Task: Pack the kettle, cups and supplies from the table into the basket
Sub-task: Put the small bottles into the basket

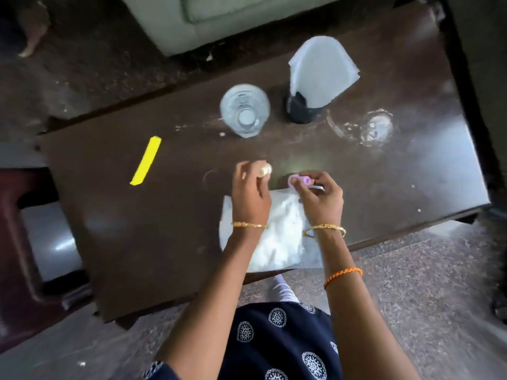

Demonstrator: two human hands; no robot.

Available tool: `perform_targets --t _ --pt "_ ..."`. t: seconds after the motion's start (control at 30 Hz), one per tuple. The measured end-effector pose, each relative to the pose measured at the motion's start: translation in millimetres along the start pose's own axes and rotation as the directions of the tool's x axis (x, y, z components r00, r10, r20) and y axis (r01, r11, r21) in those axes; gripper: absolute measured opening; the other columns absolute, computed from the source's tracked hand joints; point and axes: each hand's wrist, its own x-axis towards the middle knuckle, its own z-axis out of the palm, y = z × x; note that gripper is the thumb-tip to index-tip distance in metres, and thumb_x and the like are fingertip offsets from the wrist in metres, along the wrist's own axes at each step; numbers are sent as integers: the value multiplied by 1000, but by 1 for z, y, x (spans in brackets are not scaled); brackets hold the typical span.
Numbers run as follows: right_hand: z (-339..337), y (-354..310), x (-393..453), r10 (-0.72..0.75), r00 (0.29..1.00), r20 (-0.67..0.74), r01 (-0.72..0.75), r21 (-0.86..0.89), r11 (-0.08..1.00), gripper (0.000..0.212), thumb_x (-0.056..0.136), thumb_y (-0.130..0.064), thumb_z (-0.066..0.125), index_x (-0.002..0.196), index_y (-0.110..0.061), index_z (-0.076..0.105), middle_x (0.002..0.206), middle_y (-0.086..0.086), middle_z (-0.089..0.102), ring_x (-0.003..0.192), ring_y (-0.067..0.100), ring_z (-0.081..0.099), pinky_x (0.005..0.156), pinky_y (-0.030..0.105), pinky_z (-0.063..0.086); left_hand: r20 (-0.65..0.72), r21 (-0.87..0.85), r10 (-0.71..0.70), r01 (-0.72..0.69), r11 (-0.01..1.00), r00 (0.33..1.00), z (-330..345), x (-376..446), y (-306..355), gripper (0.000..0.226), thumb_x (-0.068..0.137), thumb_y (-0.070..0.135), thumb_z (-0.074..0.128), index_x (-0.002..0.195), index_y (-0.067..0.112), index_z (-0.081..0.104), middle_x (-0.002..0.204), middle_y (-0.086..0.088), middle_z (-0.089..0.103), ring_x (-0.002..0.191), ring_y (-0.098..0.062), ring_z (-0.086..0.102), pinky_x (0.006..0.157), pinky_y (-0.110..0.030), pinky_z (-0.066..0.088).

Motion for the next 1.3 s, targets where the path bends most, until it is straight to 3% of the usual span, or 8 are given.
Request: perform_targets --t 0.13,0.37,0.53,0.67,0.83,0.93,1.1,1.3 --pt "70 -10 -56 -86 967 240 101 -53 993 15 75 -19 76 71 -28 65 79 4 71 72 23 65 73 49 58 -273 18 -124 134 991 954 -81 -25 -58 17 86 1 57 103 -1 61 99 -18 61 92 -17 51 81 -8 35" --pt "196 -24 -177 -133 773 620 282 -149 948 26 78 -6 66 77 -32 66 86 5 70 81 28 66 80 54 54 -487 -13 -275 308 951 829 -235 -66 -137 22 88 3 55 110 0 59 104 -17 59 93 -27 59 70 -43 54" --pt "282 -56 -272 -206 604 770 420 -88 903 27 72 -14 75 86 -33 62 85 0 70 82 23 69 81 47 57 -630 2 -304 393 919 715 -331 -104 -173 25 86 -4 51 110 -4 59 104 -23 57 94 -36 58 82 -40 49" --pt "336 -68 -332 -304 448 841 594 -26 804 20 71 -15 76 87 -20 66 78 -4 69 74 12 65 82 35 57 -753 -29 -341 488 872 563 -382 -131 -202 20 86 -7 53 105 -7 60 99 -27 58 87 -40 58 75 -29 39" --pt "379 -68 -376 -346 207 915 827 25 561 17 77 -5 65 93 -7 69 91 9 73 85 24 67 85 39 53 -738 -208 -517 583 785 434 -405 -150 -234 25 87 -2 51 110 -5 58 108 -25 61 98 -39 57 87 -44 47" --pt "394 -59 -384 -292 95 952 955 -4 296 24 81 -8 59 103 -10 67 102 16 69 95 33 63 83 38 52 -652 -237 -634 683 691 415 -409 -152 -251 24 87 5 54 110 3 59 109 -19 65 103 -34 59 88 -41 48" --pt "412 -42 -395 -197 65 978 965 -112 -236 31 88 -2 52 116 -13 60 111 16 64 103 38 62 79 38 50 -570 -220 -715 763 608 405 -409 -152 -267 22 85 9 54 106 6 62 106 -18 68 103 -33 61 84 -38 47" --pt "427 -44 -405 -168 30 985 910 -96 -403 33 89 3 44 118 -5 58 116 18 63 106 41 59 82 43 48 -538 -286 -757 764 578 372 -403 -149 -280 17 83 6 55 97 5 65 96 -17 71 91 -32 65 80 -36 50"
